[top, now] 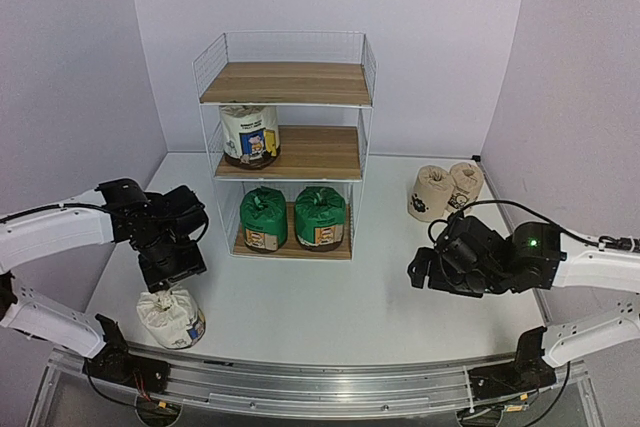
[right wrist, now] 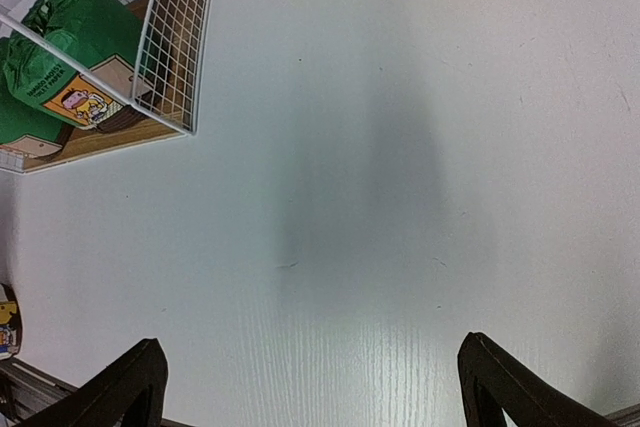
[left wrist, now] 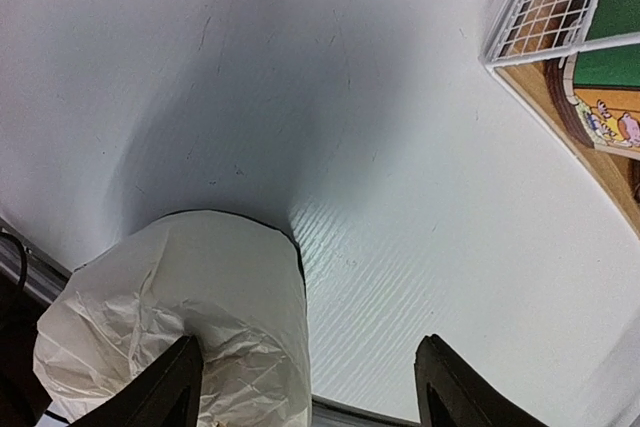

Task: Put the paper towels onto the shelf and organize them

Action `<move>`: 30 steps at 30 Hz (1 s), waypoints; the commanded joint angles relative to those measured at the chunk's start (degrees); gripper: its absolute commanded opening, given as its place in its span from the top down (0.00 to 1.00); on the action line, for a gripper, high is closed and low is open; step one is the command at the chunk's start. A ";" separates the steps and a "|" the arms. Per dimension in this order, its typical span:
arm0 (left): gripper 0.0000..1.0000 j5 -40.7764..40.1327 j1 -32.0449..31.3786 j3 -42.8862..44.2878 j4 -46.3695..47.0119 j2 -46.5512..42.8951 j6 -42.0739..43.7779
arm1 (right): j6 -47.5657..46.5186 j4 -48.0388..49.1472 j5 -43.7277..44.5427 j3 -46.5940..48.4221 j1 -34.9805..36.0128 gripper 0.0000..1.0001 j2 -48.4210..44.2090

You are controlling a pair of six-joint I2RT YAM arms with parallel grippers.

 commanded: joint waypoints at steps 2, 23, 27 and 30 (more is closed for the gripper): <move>0.28 4.29 0.34 -0.87 -1.14 -0.29 3.75 | 2.05 0.05 0.70 -0.72 -0.21 0.02 -1.13; 0.27 8.68 0.34 -2.06 -4.11 0.31 7.50 | 2.32 0.06 0.69 -0.03 -0.21 0.02 1.43; 0.27 8.82 0.34 -2.18 -5.50 1.75 8.50 | 2.77 0.06 0.72 -0.29 -0.20 0.02 1.50; 0.28 9.39 0.34 -2.67 -5.73 2.89 9.59 | 3.30 0.06 0.79 -0.46 -0.20 0.02 1.53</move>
